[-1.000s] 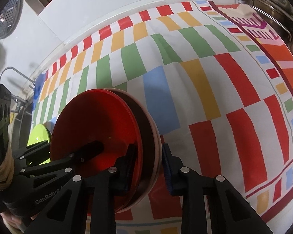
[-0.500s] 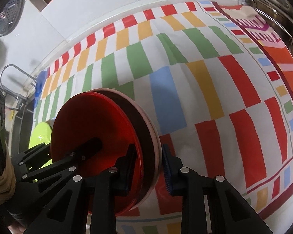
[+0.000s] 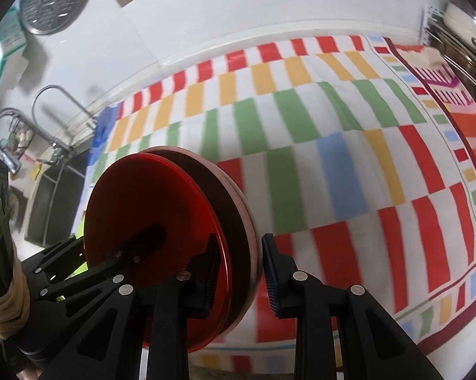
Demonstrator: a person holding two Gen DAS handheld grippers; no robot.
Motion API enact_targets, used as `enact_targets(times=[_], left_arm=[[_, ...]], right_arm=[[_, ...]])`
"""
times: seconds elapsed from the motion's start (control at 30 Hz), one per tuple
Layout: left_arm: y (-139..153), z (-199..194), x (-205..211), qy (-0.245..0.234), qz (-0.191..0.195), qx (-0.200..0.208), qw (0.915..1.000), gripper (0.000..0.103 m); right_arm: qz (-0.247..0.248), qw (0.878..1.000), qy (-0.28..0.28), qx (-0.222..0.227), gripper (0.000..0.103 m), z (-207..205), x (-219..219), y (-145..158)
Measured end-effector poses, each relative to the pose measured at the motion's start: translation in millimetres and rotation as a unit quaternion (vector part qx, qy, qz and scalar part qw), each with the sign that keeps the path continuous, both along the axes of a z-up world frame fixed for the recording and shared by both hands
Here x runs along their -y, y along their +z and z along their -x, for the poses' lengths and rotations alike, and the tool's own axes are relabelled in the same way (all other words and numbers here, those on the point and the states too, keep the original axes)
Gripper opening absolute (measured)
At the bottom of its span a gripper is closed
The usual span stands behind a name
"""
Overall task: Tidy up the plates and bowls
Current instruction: 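Carry the nested bowls with both grippers onto the lime-green plate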
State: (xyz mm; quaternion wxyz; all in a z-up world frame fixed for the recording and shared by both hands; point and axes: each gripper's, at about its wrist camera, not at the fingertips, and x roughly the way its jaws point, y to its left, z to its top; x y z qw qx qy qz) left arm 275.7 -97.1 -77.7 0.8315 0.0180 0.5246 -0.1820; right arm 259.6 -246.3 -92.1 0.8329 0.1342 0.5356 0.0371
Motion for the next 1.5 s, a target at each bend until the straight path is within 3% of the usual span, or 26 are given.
enact_targets(times=[0.33, 0.73, 1.5], left_arm=[[8, 20, -79, 0.045, -0.006, 0.014, 0.9989, 0.035], [-3, 35, -142, 0.086, -0.014, 0.001, 0.9962, 0.035], [-41, 11, -161, 0.104, -0.023, -0.047, 0.9932, 0.034]], right_arm=[[-0.013, 0.999, 0.043, 0.012, 0.027, 11, -72, 10], [-0.025, 0.996, 0.084, -0.009, 0.027, 19, -135, -1], [-0.029, 0.991, 0.105, -0.073, 0.027, -6, -164, -41]])
